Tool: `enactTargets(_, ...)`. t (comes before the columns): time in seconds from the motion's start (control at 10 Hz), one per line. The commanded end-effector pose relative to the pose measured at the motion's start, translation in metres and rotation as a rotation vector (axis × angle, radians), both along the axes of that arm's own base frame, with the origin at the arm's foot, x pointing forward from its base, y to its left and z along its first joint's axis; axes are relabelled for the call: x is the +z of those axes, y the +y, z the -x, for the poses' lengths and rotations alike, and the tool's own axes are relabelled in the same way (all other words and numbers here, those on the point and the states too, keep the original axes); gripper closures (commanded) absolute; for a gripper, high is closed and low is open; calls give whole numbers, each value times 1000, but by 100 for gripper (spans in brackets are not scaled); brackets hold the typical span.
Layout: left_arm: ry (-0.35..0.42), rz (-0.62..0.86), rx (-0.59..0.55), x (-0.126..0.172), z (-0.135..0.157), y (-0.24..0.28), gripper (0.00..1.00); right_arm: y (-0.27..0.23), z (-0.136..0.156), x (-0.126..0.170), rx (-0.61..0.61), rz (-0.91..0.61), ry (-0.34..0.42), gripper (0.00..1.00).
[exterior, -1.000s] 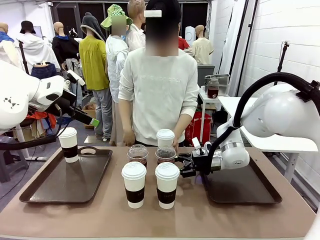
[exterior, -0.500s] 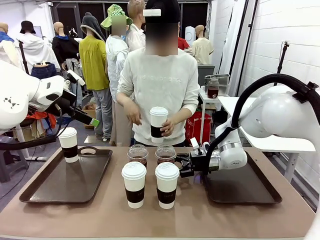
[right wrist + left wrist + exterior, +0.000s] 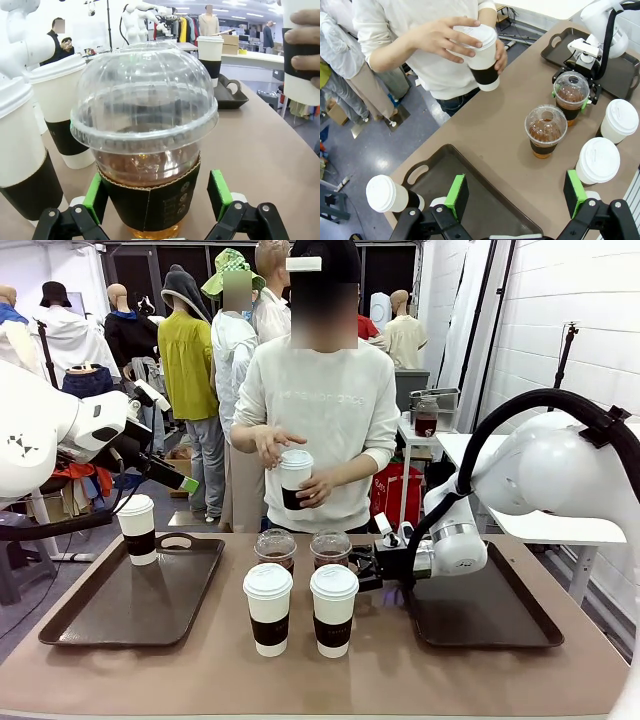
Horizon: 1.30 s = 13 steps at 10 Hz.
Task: Distribute the coffee onto the tray.
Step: Pick up one iced Americano and place it on the right Handle tray.
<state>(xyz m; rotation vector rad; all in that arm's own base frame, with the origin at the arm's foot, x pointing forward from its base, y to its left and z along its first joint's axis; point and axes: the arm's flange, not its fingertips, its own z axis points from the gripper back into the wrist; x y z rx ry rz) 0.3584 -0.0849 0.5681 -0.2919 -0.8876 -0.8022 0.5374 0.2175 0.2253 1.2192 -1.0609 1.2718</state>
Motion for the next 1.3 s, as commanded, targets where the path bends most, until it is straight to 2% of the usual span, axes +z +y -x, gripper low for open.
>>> enactTargets(0.0,8,0,-4,0,1,1,0,10,-6,-3,4,-19,47,0)
enactTargets(0.1,8,0,-4,0,1,1,0,11,-6,-3,9,-19,47,0)
enactTargets(0.2,8,0,-4,0,1,1,0,12,-5,-2,27,-20,76,18)
enactTargets(0.3,8,0,-4,0,1,1,0,11,-5,-3,26,-21,42,36)
enactTargets(0.8,8,0,-4,0,1,1,0,11,0,0,45,-13,74,36)
enactTargets(1.0,8,0,-4,0,1,1,0,2,8,20,35,-44,48,36)
enactTargets(1.2,8,0,-4,0,1,1,0,-14,18,56,15,-56,-15,36)
